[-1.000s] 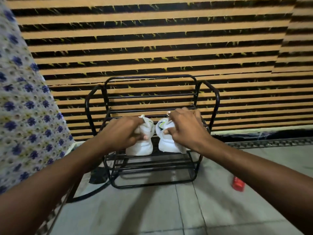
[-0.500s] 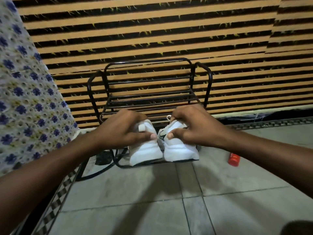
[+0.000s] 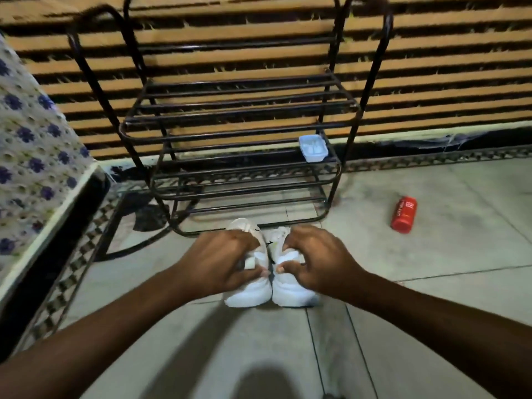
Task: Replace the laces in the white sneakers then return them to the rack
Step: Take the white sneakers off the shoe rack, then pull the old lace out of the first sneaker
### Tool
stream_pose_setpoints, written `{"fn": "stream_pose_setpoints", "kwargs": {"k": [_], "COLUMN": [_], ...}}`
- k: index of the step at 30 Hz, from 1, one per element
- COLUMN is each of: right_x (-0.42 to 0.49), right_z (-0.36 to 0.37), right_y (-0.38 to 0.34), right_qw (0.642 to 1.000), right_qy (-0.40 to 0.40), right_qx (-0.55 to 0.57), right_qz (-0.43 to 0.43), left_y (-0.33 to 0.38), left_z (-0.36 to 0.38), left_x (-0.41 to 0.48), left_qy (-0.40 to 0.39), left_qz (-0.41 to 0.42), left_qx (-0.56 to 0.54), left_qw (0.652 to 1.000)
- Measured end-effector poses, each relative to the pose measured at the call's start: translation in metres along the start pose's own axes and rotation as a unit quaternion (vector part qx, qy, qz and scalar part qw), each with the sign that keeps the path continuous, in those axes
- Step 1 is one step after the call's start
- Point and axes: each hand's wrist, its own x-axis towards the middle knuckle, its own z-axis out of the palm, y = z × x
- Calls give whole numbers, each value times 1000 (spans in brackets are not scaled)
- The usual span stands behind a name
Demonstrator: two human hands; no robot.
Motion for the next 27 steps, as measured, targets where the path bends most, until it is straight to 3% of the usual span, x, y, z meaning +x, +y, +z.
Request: {"fn": "stream_pose_setpoints", "kwargs": {"k": [8, 16, 23, 27], "right_x": [-25, -54, -60, -54], "right_z": [84, 140, 137, 122], "right_y": [39, 65, 66, 72], "right_qw": [994, 989, 994, 982], "right_qy": [16, 35, 105, 145], "right_qx": [-104, -108, -9, 89], "right_qz": [-40, -89, -33, 77], "left_y": [-7, -4, 5, 9], "left_z": [89, 129, 131, 124], "left_x": [-10, -33, -38, -28], "left_qy": [1, -49, -72, -39], "left_qz": [30, 5, -38, -122], "left_qx": [47, 51, 10, -69], "left_qw": [998, 997, 997, 989]}}
